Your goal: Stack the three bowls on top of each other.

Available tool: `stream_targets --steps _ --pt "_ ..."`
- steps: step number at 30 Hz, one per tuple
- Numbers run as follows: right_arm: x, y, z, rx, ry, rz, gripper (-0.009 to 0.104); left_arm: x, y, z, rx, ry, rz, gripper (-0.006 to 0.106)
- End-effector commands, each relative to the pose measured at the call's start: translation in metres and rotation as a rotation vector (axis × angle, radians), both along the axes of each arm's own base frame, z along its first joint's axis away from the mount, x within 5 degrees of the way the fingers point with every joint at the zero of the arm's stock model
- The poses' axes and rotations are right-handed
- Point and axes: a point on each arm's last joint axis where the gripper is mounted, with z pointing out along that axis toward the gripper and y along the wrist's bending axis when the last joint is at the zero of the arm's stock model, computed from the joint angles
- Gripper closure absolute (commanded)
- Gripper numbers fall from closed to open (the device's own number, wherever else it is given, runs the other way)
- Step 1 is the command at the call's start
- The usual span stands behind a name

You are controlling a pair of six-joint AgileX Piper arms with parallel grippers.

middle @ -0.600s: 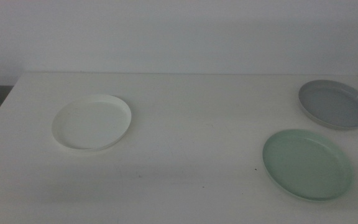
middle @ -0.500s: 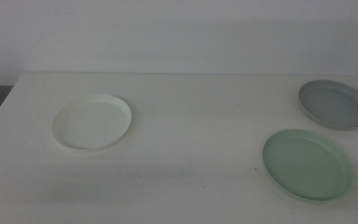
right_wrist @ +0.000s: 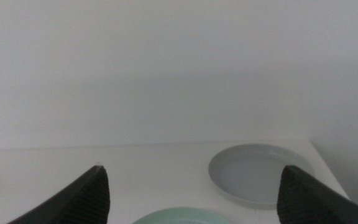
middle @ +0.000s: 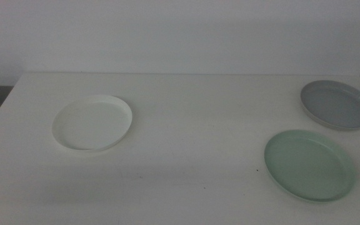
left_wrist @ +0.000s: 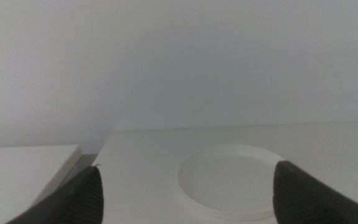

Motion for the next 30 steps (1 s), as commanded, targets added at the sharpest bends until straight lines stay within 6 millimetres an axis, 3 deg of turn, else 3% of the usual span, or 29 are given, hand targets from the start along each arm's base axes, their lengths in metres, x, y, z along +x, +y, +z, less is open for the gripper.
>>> stream_targets --steps 1,6,12,19,30 --pt "0.010 0.001 0.022 0.003 0.069 0.006 0.006 0.000 0.000 0.002 -0.001 -0.019 -0.001 0.007" --pt "0.037 0.008 0.060 -0.022 0.413 0.066 0.006 0.000 0.000 0.002 -0.001 -0.019 -0.001 0.007" --pt "0.057 0.015 0.073 0.015 0.786 0.120 0.006 0.000 0.000 0.002 -0.001 -0.019 -0.001 0.007" --pt "0.079 0.017 0.074 0.075 0.745 0.109 0.006 0.000 0.000 0.002 -0.001 -0.019 -0.001 0.007" --pt "0.076 0.016 0.069 0.152 0.835 0.067 0.007 0.000 0.000 0.002 0.001 -0.019 -0.001 0.007"
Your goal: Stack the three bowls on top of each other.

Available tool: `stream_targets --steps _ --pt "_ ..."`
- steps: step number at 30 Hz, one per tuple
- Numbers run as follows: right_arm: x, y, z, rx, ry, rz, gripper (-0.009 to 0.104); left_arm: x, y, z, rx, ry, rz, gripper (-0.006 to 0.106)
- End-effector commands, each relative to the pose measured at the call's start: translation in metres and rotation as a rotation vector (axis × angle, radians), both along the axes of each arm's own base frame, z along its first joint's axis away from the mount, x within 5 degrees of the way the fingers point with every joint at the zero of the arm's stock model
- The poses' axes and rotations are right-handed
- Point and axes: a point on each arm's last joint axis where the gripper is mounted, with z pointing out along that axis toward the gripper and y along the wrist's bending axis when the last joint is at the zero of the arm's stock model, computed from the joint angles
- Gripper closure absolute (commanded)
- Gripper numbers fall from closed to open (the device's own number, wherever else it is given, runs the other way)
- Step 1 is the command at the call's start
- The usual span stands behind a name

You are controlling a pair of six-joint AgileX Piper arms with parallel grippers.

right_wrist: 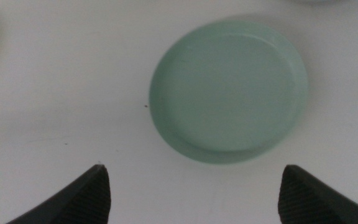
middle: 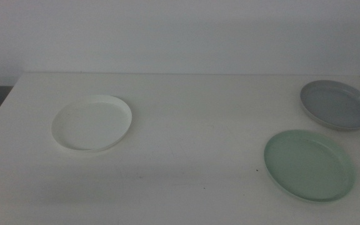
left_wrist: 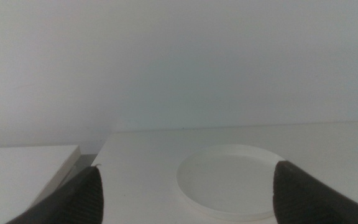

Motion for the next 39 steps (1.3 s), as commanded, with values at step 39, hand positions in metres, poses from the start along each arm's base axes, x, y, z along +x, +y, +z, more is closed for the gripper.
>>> stream_targets --steps 39 --pt "0.177 -0.050 -0.173 -0.107 0.546 -0.171 0.048 0.000 0.000 0.002 -0.003 -0.019 -0.001 0.007"
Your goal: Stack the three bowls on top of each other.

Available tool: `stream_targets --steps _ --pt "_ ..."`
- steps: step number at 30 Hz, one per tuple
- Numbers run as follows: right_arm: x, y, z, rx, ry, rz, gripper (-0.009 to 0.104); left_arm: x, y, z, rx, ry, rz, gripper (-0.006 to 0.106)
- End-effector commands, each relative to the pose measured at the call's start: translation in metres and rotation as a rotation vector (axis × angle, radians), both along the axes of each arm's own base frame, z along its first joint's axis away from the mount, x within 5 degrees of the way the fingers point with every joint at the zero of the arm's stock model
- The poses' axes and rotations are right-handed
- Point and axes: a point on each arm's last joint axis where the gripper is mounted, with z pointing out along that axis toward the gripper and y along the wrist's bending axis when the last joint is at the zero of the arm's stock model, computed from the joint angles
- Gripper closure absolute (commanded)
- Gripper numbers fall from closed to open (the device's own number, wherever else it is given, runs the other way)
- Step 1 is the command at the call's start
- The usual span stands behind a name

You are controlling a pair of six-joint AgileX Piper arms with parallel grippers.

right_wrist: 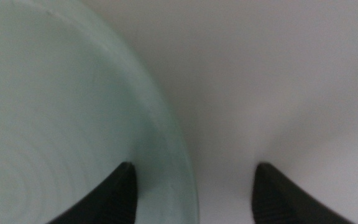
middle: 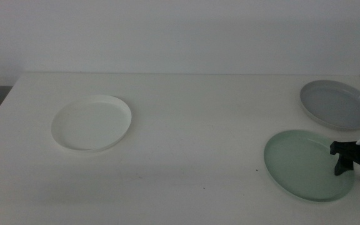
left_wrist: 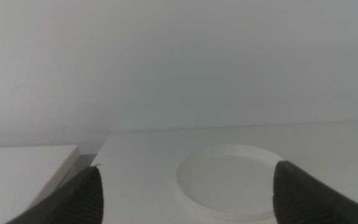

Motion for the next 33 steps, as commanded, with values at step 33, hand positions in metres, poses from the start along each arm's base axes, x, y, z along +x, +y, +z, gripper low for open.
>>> stream_targets --steps 33 --pt "0.086 0.210 0.080 0.142 -0.133 0.490 0.097 0.000 0.000 0.002 -0.003 -0.019 -0.001 0.007"
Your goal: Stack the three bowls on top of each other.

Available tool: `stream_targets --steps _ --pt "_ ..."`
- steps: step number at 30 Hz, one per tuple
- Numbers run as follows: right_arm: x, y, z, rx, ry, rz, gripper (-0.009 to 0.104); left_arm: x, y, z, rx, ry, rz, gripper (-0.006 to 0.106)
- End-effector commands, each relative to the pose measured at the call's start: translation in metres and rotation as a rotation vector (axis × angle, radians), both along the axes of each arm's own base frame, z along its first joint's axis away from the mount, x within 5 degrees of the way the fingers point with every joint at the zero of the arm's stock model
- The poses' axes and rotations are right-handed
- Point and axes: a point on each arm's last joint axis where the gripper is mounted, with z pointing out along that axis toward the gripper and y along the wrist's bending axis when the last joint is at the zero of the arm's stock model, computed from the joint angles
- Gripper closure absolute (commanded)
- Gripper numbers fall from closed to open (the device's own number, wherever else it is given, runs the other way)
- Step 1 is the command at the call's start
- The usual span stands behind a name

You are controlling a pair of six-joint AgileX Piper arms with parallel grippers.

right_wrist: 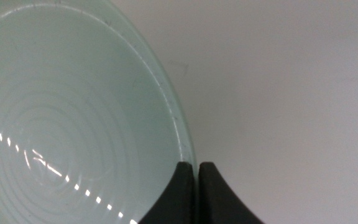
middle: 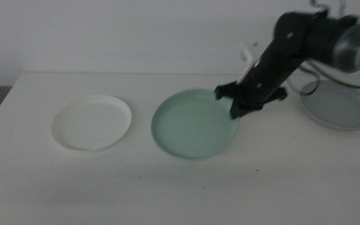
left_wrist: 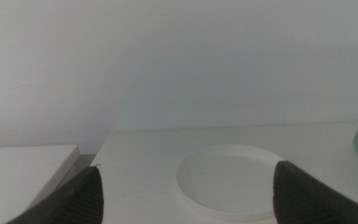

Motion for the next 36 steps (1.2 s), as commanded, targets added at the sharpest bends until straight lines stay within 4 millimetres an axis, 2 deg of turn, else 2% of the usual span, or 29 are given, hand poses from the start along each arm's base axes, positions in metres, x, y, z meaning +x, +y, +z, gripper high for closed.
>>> stream_targets --steps 1,8,13,15,17,19,22,23,25,28,32,34,36 --pt "0.002 0.011 -0.013 -0.001 0.036 0.017 0.097 0.000 0.000 0.001 -0.003 -0.017 -0.001 0.007" --pt "0.006 0.019 -0.051 -0.034 0.113 0.029 0.097 0.000 0.000 0.001 -0.003 -0.017 -0.001 0.007" --pt "0.009 0.019 -0.060 -0.048 0.103 0.030 0.095 0.000 0.000 0.001 -0.003 -0.017 -0.001 0.007" --pt "0.010 0.017 -0.060 -0.049 0.099 0.017 0.091 0.000 0.000 0.001 -0.003 -0.017 -0.001 0.007" --pt "0.010 0.017 -0.060 -0.049 0.099 0.017 0.080 0.000 0.000 0.001 -0.003 -0.017 -0.001 0.007" --pt "0.010 0.017 -0.059 -0.056 0.105 0.023 0.063 0.000 0.000 0.001 -0.003 -0.017 -0.001 0.007" --pt "0.011 0.013 -0.049 -0.073 0.117 0.032 0.030 0.000 0.000 0.001 -0.003 -0.017 -0.001 0.007" --pt "0.012 0.011 -0.040 -0.084 0.126 0.037 0.019 0.000 0.000 0.001 -0.003 -0.017 -0.001 0.007" --pt "0.020 -0.001 -0.013 -0.109 0.094 0.030 0.003 0.000 0.000 0.001 -0.003 -0.017 -0.001 0.007" --pt "0.036 -0.034 0.038 -0.178 -0.029 -0.019 0.002 0.000 0.000 0.001 -0.003 -0.017 -0.001 0.007" --pt "0.060 -0.100 0.095 -0.259 -0.236 -0.171 0.002 0.000 0.000 0.001 -0.003 -0.017 -0.001 0.007" --pt "0.066 -0.142 0.105 -0.254 -0.259 -0.256 0.002 0.000 0.000 0.001 -0.003 -0.017 -0.001 0.007" --pt "0.069 -0.184 0.102 -0.244 -0.239 -0.332 0.002 0.000 0.000 0.001 -0.003 -0.017 -0.001 0.007"
